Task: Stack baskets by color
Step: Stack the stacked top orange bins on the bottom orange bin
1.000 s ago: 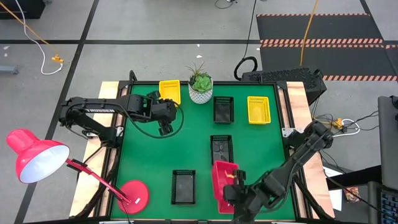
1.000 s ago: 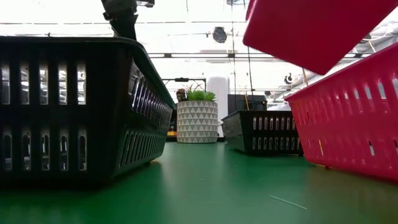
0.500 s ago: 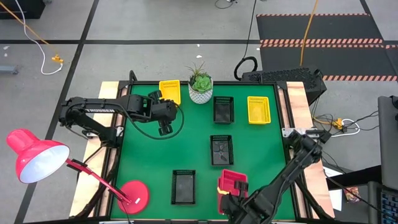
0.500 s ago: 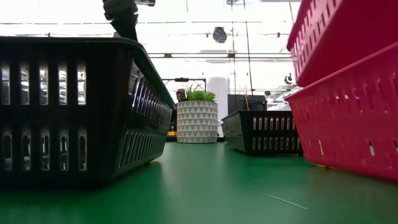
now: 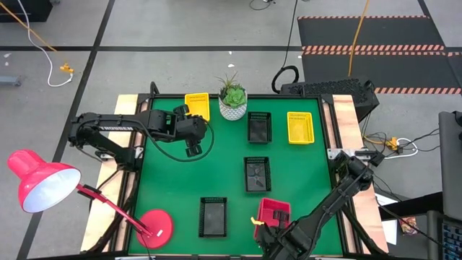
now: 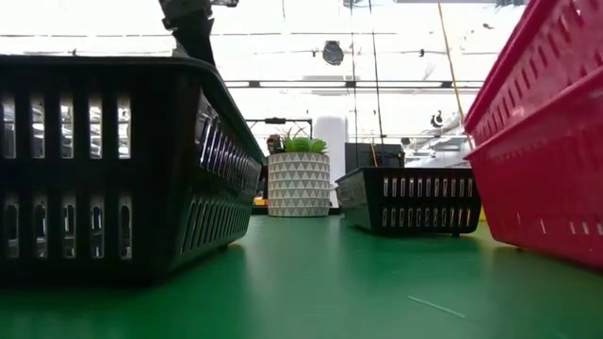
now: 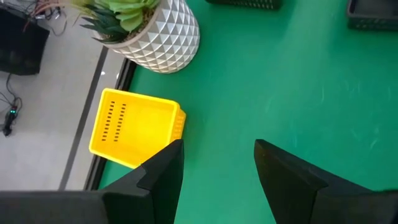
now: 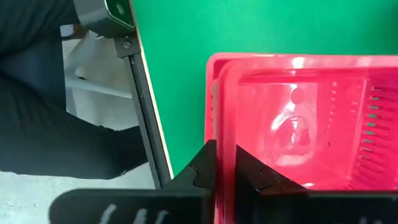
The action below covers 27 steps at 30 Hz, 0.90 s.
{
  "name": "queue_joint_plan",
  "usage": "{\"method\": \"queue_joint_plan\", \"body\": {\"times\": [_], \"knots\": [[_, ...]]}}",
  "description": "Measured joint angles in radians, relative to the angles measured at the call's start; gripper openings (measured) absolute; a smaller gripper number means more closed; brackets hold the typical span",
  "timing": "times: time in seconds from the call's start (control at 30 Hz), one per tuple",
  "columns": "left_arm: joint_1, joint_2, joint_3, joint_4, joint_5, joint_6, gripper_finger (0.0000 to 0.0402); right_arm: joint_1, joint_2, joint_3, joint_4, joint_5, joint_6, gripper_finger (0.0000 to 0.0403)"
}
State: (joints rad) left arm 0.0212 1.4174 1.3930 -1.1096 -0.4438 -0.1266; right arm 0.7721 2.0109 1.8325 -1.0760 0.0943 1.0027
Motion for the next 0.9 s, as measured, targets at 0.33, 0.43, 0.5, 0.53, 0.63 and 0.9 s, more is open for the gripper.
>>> {"method": "queue_joint_plan", "body": {"times": [0.33,0.43,0.5,0.53,0.63,0.9], "knots": [[0.0,0.0,0.0,0.007,0.0,-0.006,0.0198,-0.02,-0.004,-0.013,-0.019,-0.015,0.08,0.0122],[0.0,0.0,0.0,0.007,0.0,-0.006,0.0198,-0.026,-0.005,-0.013,-0.016,-0.017,0.083,0.0148],[0.0,0.0,0.0,0.007,0.0,-0.006,0.0198,-0.027,-0.005,-0.013,-0.008,-0.017,0.079,0.0161],[0.0,0.0,0.0,0.007,0.0,-0.006,0.0198,-0.027,-0.005,-0.013,-0.005,-0.016,0.079,0.0165],[0.0,0.0,0.0,0.007,0.0,-0.006,0.0198,-0.027,-0.005,-0.013,-0.017,-0.006,0.083,0.0172],[0.0,0.0,0.0,0.007,0.0,-0.014,0.0198,-0.038,-0.006,-0.037,-0.087,0.09,0.061,0.0158]]}}
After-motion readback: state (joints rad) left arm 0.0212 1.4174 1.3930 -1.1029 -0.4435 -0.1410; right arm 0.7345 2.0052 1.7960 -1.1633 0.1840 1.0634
